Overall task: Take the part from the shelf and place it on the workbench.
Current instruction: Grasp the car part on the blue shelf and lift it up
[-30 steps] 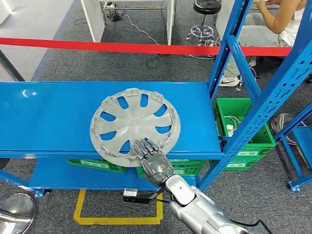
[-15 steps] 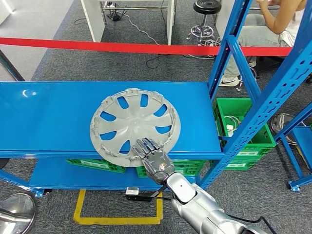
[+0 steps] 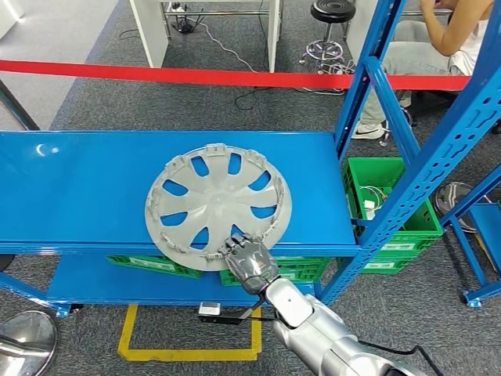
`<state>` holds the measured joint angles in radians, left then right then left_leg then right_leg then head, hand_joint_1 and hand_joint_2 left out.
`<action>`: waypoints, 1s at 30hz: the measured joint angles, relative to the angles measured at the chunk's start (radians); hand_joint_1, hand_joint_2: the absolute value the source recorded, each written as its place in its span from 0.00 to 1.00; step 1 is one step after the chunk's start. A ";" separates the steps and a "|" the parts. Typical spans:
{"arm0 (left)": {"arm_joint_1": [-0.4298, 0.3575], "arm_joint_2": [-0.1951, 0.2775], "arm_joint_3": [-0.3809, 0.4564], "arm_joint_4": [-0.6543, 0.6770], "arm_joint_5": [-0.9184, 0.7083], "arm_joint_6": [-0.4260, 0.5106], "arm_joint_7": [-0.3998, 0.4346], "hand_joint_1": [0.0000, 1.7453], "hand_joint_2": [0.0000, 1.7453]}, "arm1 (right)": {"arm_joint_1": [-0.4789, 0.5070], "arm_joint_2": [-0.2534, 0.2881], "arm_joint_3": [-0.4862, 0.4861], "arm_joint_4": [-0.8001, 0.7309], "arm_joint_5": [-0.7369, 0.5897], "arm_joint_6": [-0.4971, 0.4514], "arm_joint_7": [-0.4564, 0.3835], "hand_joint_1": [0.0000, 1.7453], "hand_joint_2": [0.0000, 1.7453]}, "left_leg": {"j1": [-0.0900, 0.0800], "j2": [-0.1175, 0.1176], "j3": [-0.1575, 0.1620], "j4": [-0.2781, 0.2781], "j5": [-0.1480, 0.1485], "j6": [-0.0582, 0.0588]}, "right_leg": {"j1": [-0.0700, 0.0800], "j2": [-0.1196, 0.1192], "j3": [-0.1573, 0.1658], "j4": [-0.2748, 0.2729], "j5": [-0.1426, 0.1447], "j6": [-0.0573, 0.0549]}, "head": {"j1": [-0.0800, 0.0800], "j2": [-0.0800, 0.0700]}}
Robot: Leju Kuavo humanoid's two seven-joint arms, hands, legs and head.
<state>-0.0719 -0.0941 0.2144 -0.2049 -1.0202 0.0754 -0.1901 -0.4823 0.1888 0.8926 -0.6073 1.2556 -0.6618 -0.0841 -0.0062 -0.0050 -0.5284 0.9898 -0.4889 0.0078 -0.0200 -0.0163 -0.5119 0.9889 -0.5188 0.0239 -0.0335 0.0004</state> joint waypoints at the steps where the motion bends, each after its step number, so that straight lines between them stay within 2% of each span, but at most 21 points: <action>1: 0.000 -0.003 0.000 0.000 0.002 0.001 0.007 0.00 0.00 | 0.002 0.000 -0.001 -0.008 0.002 -0.002 -0.002 1.00 1.00 | 0.000 0.000 0.000 0.000 0.000 0.000 | 0.000 0.000 0.000 0.000 0.000 0.000 | 0.000 0.000; 10: 0.002 -0.016 0.000 0.000 0.010 0.019 -0.014 0.00 0.00 | 0.076 -0.011 -0.057 -0.137 0.035 -0.017 -0.064 1.00 1.00 | 0.000 0.000 0.000 0.000 0.000 0.000 | 0.000 0.000 -0.001 0.000 0.000 0.000 | 0.000 0.000; 13: 0.005 -0.017 0.000 0.000 0.015 0.023 -0.037 0.00 0.00 | 0.116 -0.016 -0.104 -0.196 0.079 -0.017 -0.138 1.00 1.00 | 0.000 0.000 -0.001 0.000 0.000 0.000 | 0.000 0.000 -0.001 0.000 0.000 0.000 | 0.000 0.000; 17: 0.015 0.003 0.000 0.000 0.043 0.031 -0.116 0.00 1.00 | 0.203 -0.007 -0.228 -0.385 0.083 0.013 -0.404 1.00 1.00 | 0.000 0.000 -0.005 0.000 0.000 0.000 | 0.000 0.001 -0.004 0.001 0.000 0.000 | 0.000 0.000; 18: 0.017 0.013 0.000 0.000 0.051 0.030 -0.139 0.00 1.00 | 0.209 -0.008 -0.231 -0.459 0.069 0.040 -0.416 1.00 1.00 | 0.000 0.000 -0.006 0.000 0.000 0.000 | 0.000 0.001 -0.006 0.002 0.000 0.000 | 0.000 0.000; 19: 0.018 0.024 0.000 0.000 0.056 0.033 -0.157 0.00 1.00 | 0.203 -0.014 -0.214 -0.540 0.057 0.064 -0.383 1.00 1.00 | 0.000 0.001 -0.007 0.000 0.000 0.000 | 0.000 0.002 -0.007 0.002 0.000 0.000 | 0.000 0.000; 21: 0.020 0.038 0.000 0.000 0.061 0.051 -0.173 0.00 1.00 | 0.171 -0.032 -0.154 -0.682 0.041 0.074 -0.244 1.00 1.00 | 0.000 0.000 -0.007 0.000 0.001 0.000 | 0.000 0.001 -0.008 0.002 0.000 0.000 | 0.000 0.000; 23: 0.022 0.044 0.000 0.000 0.062 0.080 -0.170 0.00 1.00 | 0.142 -0.049 -0.109 -0.775 0.033 0.030 -0.149 1.00 1.00 | 0.000 -0.001 -0.006 0.000 0.001 0.000 | 0.000 -0.002 -0.008 0.002 0.000 -0.001 | 0.000 0.000; 25: 0.025 0.044 0.000 0.000 0.063 0.098 -0.164 0.00 1.00 | 0.131 -0.062 -0.092 -0.843 0.028 -0.009 -0.142 1.00 1.00 | 0.000 0.000 -0.006 0.000 0.002 0.000 | 0.000 0.000 -0.007 0.002 0.000 -0.001 | 0.000 0.000; 30: 0.026 0.041 0.000 0.000 0.063 0.115 -0.158 0.00 1.00 | 0.142 -0.071 -0.089 -0.966 0.025 -0.019 -0.234 1.00 1.00 | 0.000 0.005 -0.006 0.000 0.001 0.000 | 0.000 0.006 -0.008 0.002 0.001 0.000 | 0.000 0.000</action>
<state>-0.0456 -0.0530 0.2148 -0.2049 -0.9571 0.1908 -0.3482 -0.3406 0.1178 0.8041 -1.5734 1.2808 -0.6809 -0.3179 -0.0063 0.0000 -0.5343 0.9900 -0.4880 0.0075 -0.0200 -0.0099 -0.5200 0.9908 -0.5175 0.0236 -0.0333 0.0004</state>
